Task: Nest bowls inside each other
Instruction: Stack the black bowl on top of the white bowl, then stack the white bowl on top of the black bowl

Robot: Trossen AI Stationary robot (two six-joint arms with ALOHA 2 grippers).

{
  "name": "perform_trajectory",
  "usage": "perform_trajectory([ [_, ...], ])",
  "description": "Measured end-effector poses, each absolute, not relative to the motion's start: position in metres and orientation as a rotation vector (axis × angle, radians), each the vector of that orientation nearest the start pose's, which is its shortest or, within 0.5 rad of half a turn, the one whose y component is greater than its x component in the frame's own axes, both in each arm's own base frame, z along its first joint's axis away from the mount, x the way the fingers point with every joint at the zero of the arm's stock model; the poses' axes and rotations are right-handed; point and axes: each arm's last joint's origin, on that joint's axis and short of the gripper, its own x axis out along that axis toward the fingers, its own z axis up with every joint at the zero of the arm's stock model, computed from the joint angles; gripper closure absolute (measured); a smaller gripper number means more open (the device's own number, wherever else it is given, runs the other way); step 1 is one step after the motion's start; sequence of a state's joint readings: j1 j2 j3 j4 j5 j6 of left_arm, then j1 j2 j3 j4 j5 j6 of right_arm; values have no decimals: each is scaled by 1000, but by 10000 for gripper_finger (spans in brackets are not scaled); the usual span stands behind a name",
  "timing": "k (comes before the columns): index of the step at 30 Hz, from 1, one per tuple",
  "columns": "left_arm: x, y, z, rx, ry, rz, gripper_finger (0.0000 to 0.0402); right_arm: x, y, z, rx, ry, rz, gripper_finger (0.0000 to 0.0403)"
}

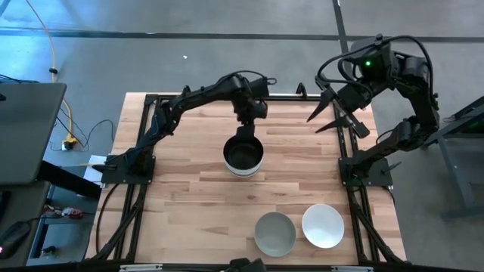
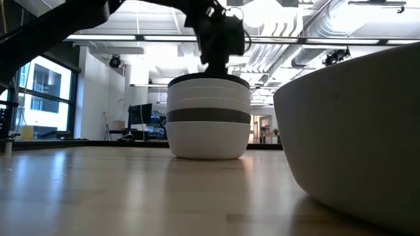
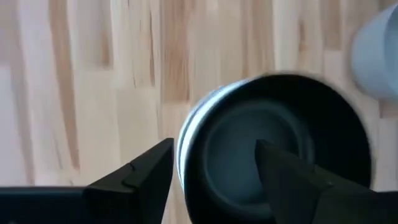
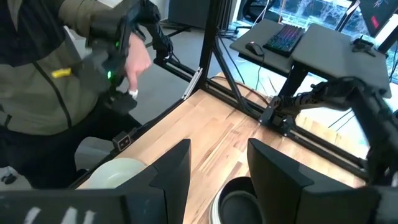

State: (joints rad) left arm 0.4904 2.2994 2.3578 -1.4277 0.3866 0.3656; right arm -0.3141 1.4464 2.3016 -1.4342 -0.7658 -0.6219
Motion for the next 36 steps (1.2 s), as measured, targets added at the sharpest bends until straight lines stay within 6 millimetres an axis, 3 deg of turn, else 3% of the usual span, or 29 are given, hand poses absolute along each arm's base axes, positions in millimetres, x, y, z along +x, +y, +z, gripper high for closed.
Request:
perform_trajectory([
  [4,396,200,310,-195,1151,-138,183,173,-35,538,-277,375,579,254],
  [12,348,184,394,-75,961,-85,185,172,-35,537,-270,392,576,254],
  [18,298,155,465,56,736,-28,185,173,-37,537,-280,416,519,254],
  [25,224,111,536,212,446,33,186,178,-41,544,-310,389,373,254],
  [31,167,72,568,282,278,35,186,176,-42,557,-368,276,295,254],
  [36,133,49,572,277,238,8,186,158,-36,568,-372,200,272,254],
])
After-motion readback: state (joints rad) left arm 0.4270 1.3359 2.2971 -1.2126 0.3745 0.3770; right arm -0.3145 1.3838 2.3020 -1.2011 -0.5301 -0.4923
